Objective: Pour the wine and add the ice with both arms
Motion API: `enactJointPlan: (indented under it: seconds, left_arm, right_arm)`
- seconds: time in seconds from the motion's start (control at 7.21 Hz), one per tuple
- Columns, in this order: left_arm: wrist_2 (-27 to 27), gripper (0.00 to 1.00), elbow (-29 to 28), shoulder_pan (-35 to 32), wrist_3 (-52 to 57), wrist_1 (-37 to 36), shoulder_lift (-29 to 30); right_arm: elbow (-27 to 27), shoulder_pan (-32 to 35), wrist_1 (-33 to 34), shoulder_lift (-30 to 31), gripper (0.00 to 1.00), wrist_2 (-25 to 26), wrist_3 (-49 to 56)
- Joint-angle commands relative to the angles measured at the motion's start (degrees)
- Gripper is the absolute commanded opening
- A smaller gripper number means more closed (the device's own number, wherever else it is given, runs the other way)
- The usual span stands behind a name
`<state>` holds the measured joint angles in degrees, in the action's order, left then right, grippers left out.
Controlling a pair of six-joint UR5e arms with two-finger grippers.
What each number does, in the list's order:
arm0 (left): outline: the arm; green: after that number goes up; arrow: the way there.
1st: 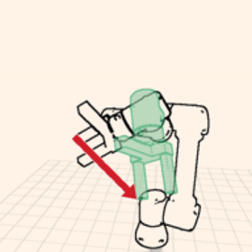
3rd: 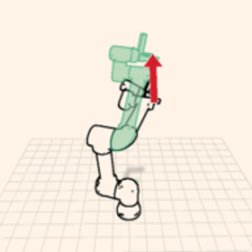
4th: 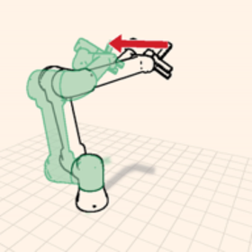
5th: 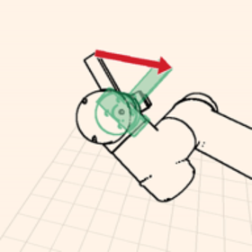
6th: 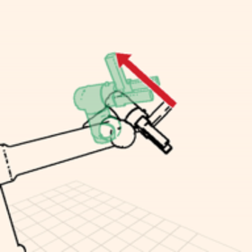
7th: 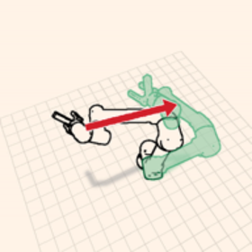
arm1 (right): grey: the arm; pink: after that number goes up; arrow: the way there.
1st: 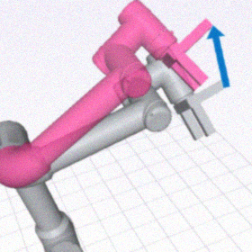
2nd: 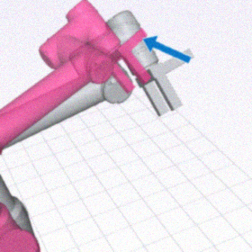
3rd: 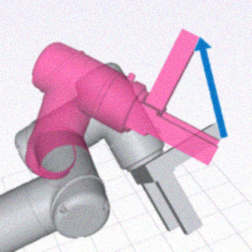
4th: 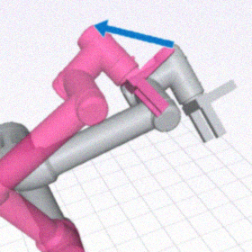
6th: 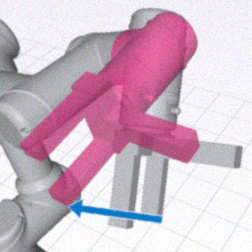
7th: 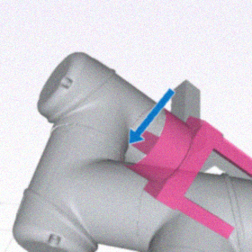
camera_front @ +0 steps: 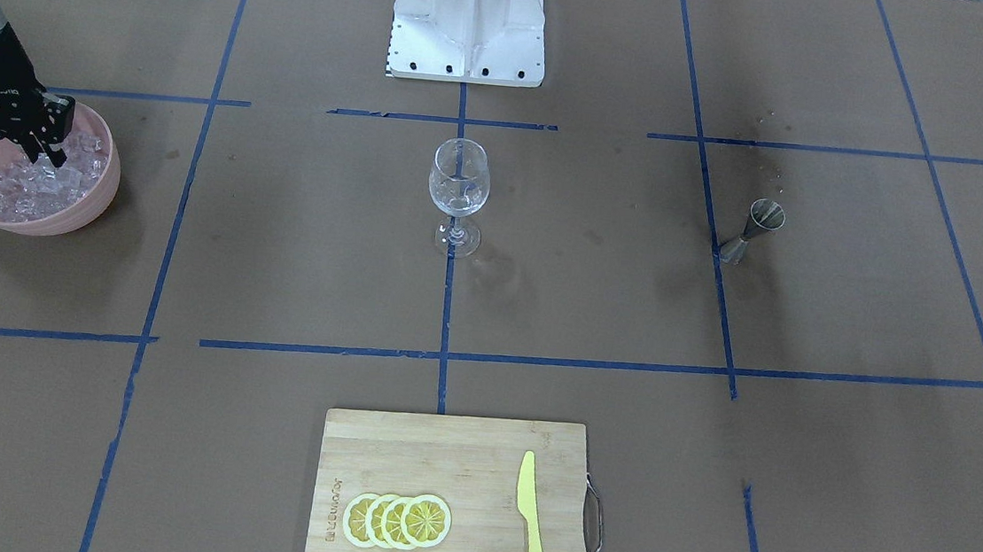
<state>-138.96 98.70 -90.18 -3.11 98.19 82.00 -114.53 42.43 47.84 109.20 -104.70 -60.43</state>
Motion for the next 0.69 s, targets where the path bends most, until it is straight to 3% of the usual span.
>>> enactJointPlan:
  seconds: [0.0, 0.28, 0.55]
  left_arm:
    - [0.0, 1.00, 0.1, 0.0, -0.1, 0.0, 0.0]
    - [0.1, 1.00, 0.1, 0.0, -0.1, 0.0, 0.1]
    - [0.1, 1.00, 0.3, 0.0, -0.1, 0.0, 0.1]
  right_arm:
    - [-2.5, 0.4, 0.2, -3.4, 0.00, -1.0, 1.4]
    - [-5.1, 0.3, 2.5, -8.2, 0.00, -3.0, 1.4]
    - [-7.9, 0.1, 19.8, -20.1, 0.00, -3.1, 1.0]
